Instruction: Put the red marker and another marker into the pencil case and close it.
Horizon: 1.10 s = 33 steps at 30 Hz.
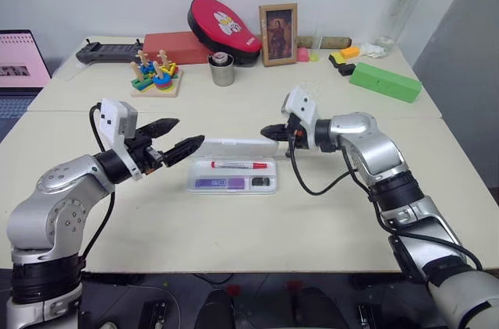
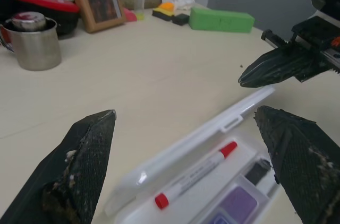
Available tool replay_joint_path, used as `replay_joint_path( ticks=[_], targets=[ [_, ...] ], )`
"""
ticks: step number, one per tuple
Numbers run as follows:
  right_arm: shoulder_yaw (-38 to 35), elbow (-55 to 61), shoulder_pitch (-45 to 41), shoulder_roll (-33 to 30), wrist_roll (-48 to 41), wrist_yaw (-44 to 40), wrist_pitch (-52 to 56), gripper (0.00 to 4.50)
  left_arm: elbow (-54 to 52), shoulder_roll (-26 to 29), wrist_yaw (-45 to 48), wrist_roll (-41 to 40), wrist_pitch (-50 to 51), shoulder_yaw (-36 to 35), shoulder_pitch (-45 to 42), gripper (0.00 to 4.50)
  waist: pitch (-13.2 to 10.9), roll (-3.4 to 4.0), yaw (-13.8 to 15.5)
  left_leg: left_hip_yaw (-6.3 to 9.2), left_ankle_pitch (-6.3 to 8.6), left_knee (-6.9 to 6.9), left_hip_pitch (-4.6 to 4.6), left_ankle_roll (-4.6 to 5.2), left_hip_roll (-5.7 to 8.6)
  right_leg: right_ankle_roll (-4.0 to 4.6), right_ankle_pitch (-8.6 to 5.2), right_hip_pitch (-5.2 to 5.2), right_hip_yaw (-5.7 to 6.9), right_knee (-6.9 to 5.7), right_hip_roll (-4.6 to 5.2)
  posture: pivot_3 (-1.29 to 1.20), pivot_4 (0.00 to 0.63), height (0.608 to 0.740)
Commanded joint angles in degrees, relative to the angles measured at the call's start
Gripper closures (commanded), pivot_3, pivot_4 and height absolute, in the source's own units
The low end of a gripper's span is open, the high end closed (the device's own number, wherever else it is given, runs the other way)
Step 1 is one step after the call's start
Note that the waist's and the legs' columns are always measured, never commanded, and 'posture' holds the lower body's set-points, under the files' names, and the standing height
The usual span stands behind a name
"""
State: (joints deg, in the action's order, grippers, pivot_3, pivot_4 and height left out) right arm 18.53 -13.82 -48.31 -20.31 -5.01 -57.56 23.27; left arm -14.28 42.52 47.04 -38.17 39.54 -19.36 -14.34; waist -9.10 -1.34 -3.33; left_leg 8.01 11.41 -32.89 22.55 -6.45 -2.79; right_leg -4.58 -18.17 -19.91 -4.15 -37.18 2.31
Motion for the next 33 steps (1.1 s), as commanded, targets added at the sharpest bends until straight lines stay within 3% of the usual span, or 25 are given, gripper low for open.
replay_joint_path(
  ticks=[1,10,19,26,33],
  targets=[
    [2.14,0.75,0.86,-0.95,2.20,-0.88,-0.78,4.47,-2.22,2.24,2.80,-1.70,-0.08,-1.16,1.09,0.00,-0.01,0.01,0.05,0.00,0.00,0.00,-0.01,0.00,0.00,0.00,0.00,0.01,0.00,0.00,0.00,0.00,0.150,0.740],
    [8.46,3.19,4.73,-2.61,6.97,-1.49,3.63,4.47,-4.07,9.39,10.16,-0.14,-0.92,-0.44,10.15,0.00,-0.03,0.06,0.04,-0.02,0.01,0.04,0.00,0.00,-0.01,0.01,-0.01,-0.05,-0.01,0.03,0.00,0.00,0.150,0.740],
    [12.07,-0.65,6.67,-2.15,11.95,0.53,4.80,4.47,-4.26,8.62,9.27,0.02,-1.27,-0.29,9.25,0.00,0.00,0.02,0.07,-0.06,0.01,0.03,-0.66,0.00,-0.03,-0.02,-0.04,0.26,-0.04,0.07,0.00,0.00,0.150,0.740],
    [9.55,5.48,7.80,-0.01,6.97,-1.98,4.91,4.47,-4.20,8.18,8.65,-0.13,-1.18,0.16,8.55,0.00,0.03,-0.03,0.10,-0.06,-0.01,0.00,-0.78,0.02,-0.04,-0.30,-0.15,0.38,-0.05,0.05,0.00,0.00,0.150,0.740],
    [10.67,7.49,8.73,0.31,7.80,-2.50,6.34,4.47,-4.28,7.80,8.19,-0.33,-1.16,0.31,8.31,0.00,0.02,-0.01,-0.19,-0.07,0.02,0.12,-0.66,0.03,-0.05,0.02,-0.05,0.31,-0.05,0.03,-0.01,0.00,0.150,0.740]
  ],
)
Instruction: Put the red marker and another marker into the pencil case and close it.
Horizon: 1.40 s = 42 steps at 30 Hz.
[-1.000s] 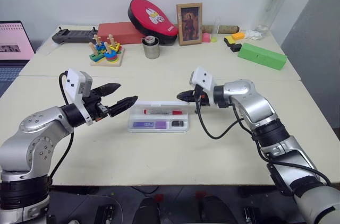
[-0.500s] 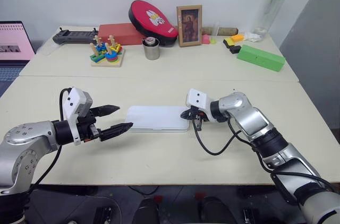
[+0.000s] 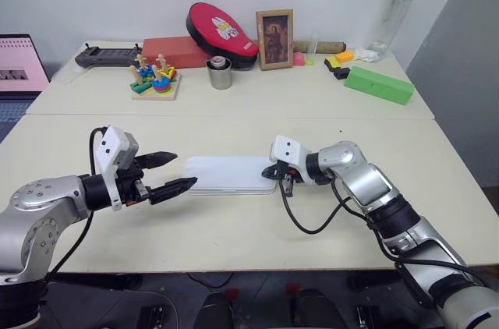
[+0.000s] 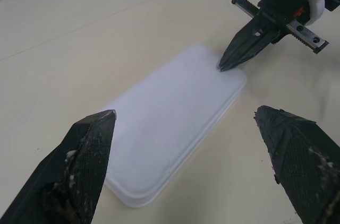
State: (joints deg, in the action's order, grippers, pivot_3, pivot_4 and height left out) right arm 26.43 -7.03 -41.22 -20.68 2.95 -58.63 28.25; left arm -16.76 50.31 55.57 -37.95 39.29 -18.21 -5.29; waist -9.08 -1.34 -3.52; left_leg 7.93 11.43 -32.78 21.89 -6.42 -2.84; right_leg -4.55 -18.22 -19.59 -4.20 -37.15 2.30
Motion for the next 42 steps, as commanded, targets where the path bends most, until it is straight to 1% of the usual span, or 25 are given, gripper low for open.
replay_joint_path(
  ticks=[1,7,11,14,16,20,24,28,32,34,36,39,42],
  targets=[
    [2.84,0.84,1.76,0.77,-0.11,-1.45,1.54,4.47,-1.85,-0.01,-0.38,-0.57,-0.89,-0.81,-0.75,0.00,0.00,0.00,0.00,0.00,0.01,0.02,0.00,0.00,0.00,0.03,-0.02,0.00,0.00,0.01,0.00,0.00,0.150,0.740],
    [5.35,0.55,2.17,1.10,2.64,-0.55,2.00,4.47,-1.91,-0.17,-0.62,-0.53,-0.89,-0.69,-0.67,0.00,0.00,0.00,-0.12,0.00,0.02,0.05,-0.03,0.00,0.00,0.05,-0.04,-0.04,0.00,0.03,0.00,0.00,0.150,0.740],
    [9.07,-0.27,2.08,-0.21,8.48,0.71,-1.29,4.47,-1.83,-0.28,-0.81,-0.62,-0.88,-0.63,-0.81,0.00,0.01,-0.01,-0.28,-0.01,0.02,0.04,-0.10,0.00,-0.01,0.04,-0.05,-0.06,0.00,0.03,0.00,0.00,0.150,0.740],
    [7.14,0.50,2.66,1.72,5.71,-0.37,0.88,4.47,-1.73,-0.45,-1.05,-0.69,-1.01,-0.61,-0.98,0.00,0.06,-0.04,-0.46,-0.02,0.02,0.04,-0.15,0.00,-0.03,0.00,-0.08,-0.03,0.00,0.03,-0.01,0.00,0.150,0.740],
    [6.68,0.07,2.37,2.12,6.28,0.01,0.36,4.47,-1.76,-0.54,-1.22,-0.74,-0.99,-0.54,-1.08,0.00,0.06,-0.04,-0.56,-0.02,0.01,0.04,-0.15,0.00,-0.04,0.00,-0.08,-0.02,0.00,0.03,-0.01,0.00,0.150,0.740],
    [3.35,2.07,2.41,3.47,2.41,-1.69,1.82,4.47,-1.47,-0.84,-1.56,-0.77,-0.94,-0.78,-1.13,0.00,0.06,-0.04,-0.81,-0.03,0.01,0.03,-0.15,0.00,-0.04,0.01,-0.07,-0.03,0.00,0.02,-0.01,0.00,0.150,0.740],
    [-1.71,3.75,1.77,4.68,-2.50,-1.78,3.70,4.47,-0.62,-1.32,-2.53,-0.27,-1.12,-1.12,-1.09,0.00,0.03,-0.01,-0.97,-0.03,0.02,0.05,-0.03,0.00,-0.04,0.05,-0.05,-0.01,0.00,0.02,-0.01,0.00,0.150,0.740],
    [-10.89,5.48,0.10,4.33,-8.82,0.10,6.74,4.47,4.53,-2.38,-7.50,2.22,-2.85,-3.96,-3.58,0.00,-0.10,0.06,-0.79,-0.02,0.01,0.04,0.20,0.00,-0.04,0.05,-0.04,-0.04,0.01,0.02,-0.01,0.00,0.150,0.740],
    [-16.87,5.65,-0.81,0.63,-11.71,1.67,8.77,3.82,9.18,-1.65,-9.73,6.63,-6.05,-4.01,-3.06,0.00,-0.14,0.12,-0.24,-0.03,0.01,0.05,0.24,-0.01,-0.03,0.05,-0.03,-0.06,0.01,0.09,0.00,0.00,0.150,0.740],
    [-19.32,5.81,-0.76,-1.77,-12.79,2.20,9.52,3.24,10.65,-1.89,-10.51,7.13,-6.59,-4.96,-3.06,0.00,-0.13,0.10,0.20,-0.05,0.02,0.05,0.24,-0.01,-0.02,0.05,-0.03,-0.14,0.01,0.15,0.00,0.00,0.150,0.740],
    [-21.42,6.36,-0.59,-3.77,-14.00,2.74,10.54,2.78,11.90,-1.60,-10.87,7.95,-7.31,-5.55,-2.80,0.00,-0.13,0.10,0.36,-0.04,0.02,0.07,0.25,-0.02,-0.02,0.06,-0.04,-0.18,0.02,0.14,0.00,0.00,0.150,0.740],
    [-24.01,7.64,0.41,-7.80,-14.82,3.28,11.90,1.99,14.51,-0.38,-11.45,10.26,-8.76,-6.65,-1.73,0.00,-0.11,0.07,0.36,-0.04,0.02,0.06,0.64,-0.02,-0.03,0.06,-0.03,-0.40,0.01,0.10,0.00,0.00,0.150,0.740],
    [-25.98,8.54,1.33,-10.57,-16.15,3.74,13.32,1.18,15.86,0.24,-11.27,10.82,-9.51,-8.35,-0.88,0.00,-0.09,0.03,0.35,-0.05,0.02,0.06,0.72,-0.02,-0.02,0.06,-0.02,-0.46,0.01,0.11,0.00,0.00,0.150,0.740]
  ],
)
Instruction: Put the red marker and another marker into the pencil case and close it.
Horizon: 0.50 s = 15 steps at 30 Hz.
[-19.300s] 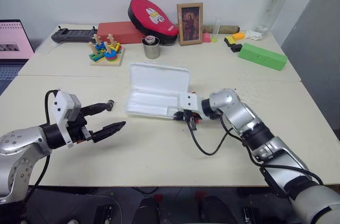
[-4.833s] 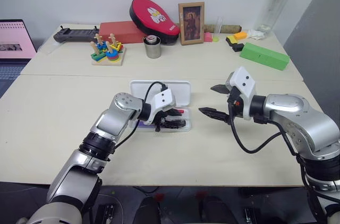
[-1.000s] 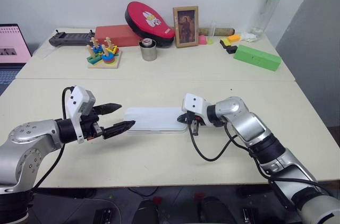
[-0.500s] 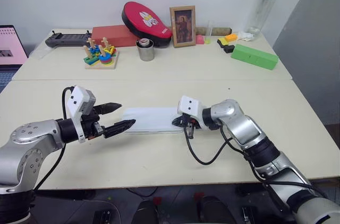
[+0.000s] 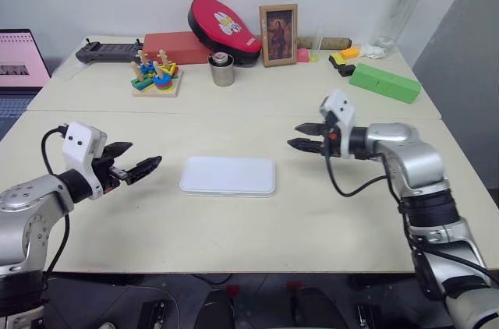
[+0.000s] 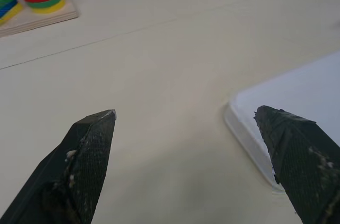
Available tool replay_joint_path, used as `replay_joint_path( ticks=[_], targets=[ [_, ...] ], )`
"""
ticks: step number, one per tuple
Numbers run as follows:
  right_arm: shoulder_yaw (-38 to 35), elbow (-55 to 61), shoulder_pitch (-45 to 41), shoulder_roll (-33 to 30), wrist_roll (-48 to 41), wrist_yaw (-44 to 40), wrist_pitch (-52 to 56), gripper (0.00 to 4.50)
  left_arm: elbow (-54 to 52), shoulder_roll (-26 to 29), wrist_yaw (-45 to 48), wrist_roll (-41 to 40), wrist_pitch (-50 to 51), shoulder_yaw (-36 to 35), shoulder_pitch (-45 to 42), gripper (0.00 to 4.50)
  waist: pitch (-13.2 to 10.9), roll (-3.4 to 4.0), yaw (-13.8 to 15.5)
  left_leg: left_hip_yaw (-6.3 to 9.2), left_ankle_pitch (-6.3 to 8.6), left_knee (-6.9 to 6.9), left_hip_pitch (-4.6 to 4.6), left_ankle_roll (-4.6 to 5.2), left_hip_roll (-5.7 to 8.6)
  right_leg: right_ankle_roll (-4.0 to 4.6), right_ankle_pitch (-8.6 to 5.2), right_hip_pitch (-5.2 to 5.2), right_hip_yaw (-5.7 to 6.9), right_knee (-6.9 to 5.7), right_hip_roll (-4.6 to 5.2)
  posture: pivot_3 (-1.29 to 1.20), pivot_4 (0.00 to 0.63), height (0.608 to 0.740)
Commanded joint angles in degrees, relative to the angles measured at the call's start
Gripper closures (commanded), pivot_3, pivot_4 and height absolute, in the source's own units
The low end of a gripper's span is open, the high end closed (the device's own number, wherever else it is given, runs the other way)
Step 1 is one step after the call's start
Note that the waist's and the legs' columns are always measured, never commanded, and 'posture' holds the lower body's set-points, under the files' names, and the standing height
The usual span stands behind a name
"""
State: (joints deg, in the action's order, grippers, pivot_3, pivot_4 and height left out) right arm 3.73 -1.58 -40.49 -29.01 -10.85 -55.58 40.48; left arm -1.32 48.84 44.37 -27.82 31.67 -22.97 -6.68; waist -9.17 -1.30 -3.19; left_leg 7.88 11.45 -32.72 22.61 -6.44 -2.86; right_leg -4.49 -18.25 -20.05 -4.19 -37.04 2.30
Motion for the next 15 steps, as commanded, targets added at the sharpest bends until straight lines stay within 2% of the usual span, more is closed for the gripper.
replay_joint_path(
  ticks=[1,5,15],
  targets=[
    [-3.94,3.27,0.99,-2.98,-2.66,1.10,1.67,0.97,0.90,1.98,-0.02,1.03,-2.12,-4.07,0.99,0.00,0.01,-0.01,0.01,0.00,0.00,0.00,0.04,0.00,0.00,0.00,0.00,-0.03,0.00,0.01,0.00,0.00,0.150,0.740],
    [-4.71,4.09,2.06,-4.69,-3.75,2.42,2.60,0.05,2.20,2.61,0.34,1.85,-2.54,-4.87,1.95,0.00,-0.01,0.01,-0.03,-0.03,0.00,0.00,0.05,0.00,0.00,0.00,0.00,-0.04,-0.01,0.01,0.00,0.00,0.150,0.740],
    [-4.03,3.96,2.56,-5.53,-5.77,3.88,2.71,0.05,0.84,2.11,-0.70,0.96,-0.60,-6.74,2.51,0.00,0.01,-0.02,-0.05,-0.02,0.00,-0.02,0.06,0.00,0.00,-0.02,0.01,-0.03,-0.01,0.00,0.00,0.00,0.150,0.740]
  ],
)
